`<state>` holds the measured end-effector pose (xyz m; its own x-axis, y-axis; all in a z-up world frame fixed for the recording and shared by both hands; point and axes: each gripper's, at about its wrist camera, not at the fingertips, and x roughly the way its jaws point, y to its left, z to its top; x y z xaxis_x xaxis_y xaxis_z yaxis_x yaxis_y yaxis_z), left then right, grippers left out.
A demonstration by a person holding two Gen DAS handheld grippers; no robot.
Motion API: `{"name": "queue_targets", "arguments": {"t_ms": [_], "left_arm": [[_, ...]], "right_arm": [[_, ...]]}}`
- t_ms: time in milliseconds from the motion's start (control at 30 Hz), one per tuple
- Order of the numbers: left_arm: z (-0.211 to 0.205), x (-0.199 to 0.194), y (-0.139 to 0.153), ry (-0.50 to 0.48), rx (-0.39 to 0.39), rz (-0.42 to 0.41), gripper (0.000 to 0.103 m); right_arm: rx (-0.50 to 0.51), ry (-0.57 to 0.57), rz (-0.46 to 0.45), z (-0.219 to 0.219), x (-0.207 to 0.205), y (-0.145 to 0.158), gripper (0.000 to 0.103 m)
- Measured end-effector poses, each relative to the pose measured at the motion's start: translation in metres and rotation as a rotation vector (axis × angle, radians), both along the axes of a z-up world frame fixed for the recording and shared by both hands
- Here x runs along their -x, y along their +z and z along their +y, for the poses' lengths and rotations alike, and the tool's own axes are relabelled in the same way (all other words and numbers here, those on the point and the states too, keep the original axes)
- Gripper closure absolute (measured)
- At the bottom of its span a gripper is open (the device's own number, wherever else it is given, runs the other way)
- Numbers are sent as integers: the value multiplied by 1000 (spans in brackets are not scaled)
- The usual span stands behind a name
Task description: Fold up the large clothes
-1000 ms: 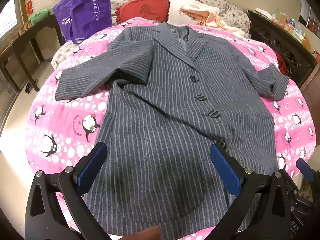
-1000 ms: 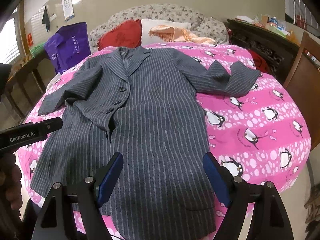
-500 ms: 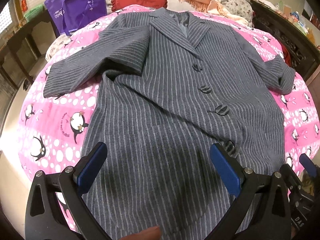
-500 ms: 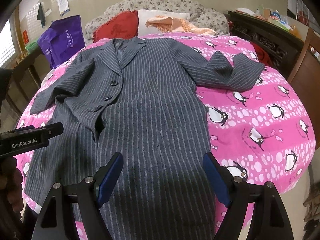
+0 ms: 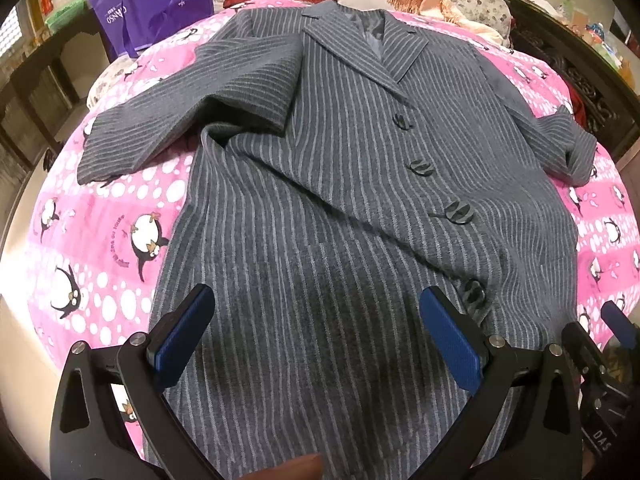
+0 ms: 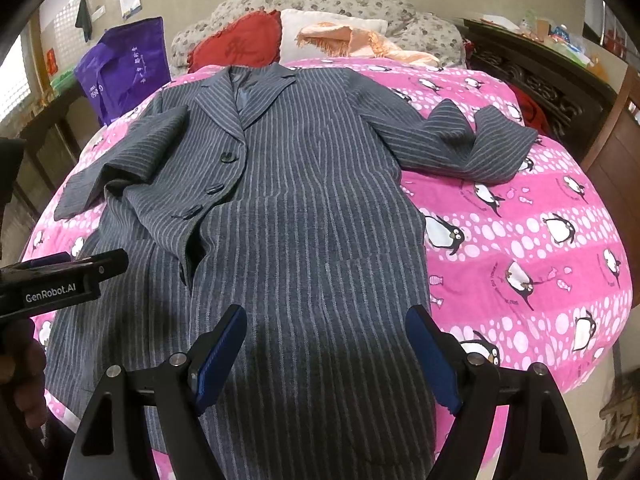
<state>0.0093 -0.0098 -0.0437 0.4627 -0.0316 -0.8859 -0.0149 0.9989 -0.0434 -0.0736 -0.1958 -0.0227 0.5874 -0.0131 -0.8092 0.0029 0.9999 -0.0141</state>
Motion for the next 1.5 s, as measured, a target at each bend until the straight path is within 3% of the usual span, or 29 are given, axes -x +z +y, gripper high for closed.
{"name": "queue_targets", "arguments": {"t_ms": [300,500,633,700,800,833,867,967,1067,1500], "left_arm": [[8,-15,3,7,-4,-28,0],[21,-62,15,46,-66,-116,0],[23,-89,3,54,-57,-152,0],[18,-95,-17,29,-43,-139,0],[11,-97,-52,3,-50,-63,0],[13,-96,-56,9,-29,-72,0],[18,-91,-57,20,9,-117,0],[19,-87,-58,16,14,-152,0],[19,-85,-59,17,14,-166,0],[19,-76,-60,21,8,-169,0]], "right_arm": [[9,9,-16,-1,-17,6,24],[-10,68,-48,12,-77,17,24],[-23,93,-35,25,-122,-3,24],[-47,98,-6,26,-132,-18,24],[1,132,15,24,-137,-45,23],[12,141,31,21,-138,-54,23],[-6,145,32,15,-138,-58,20],[-58,132,-3,-10,-134,-66,9],[-119,140,-24,-21,-133,-71,7],[-110,139,-29,-18,-133,-72,4]]}}
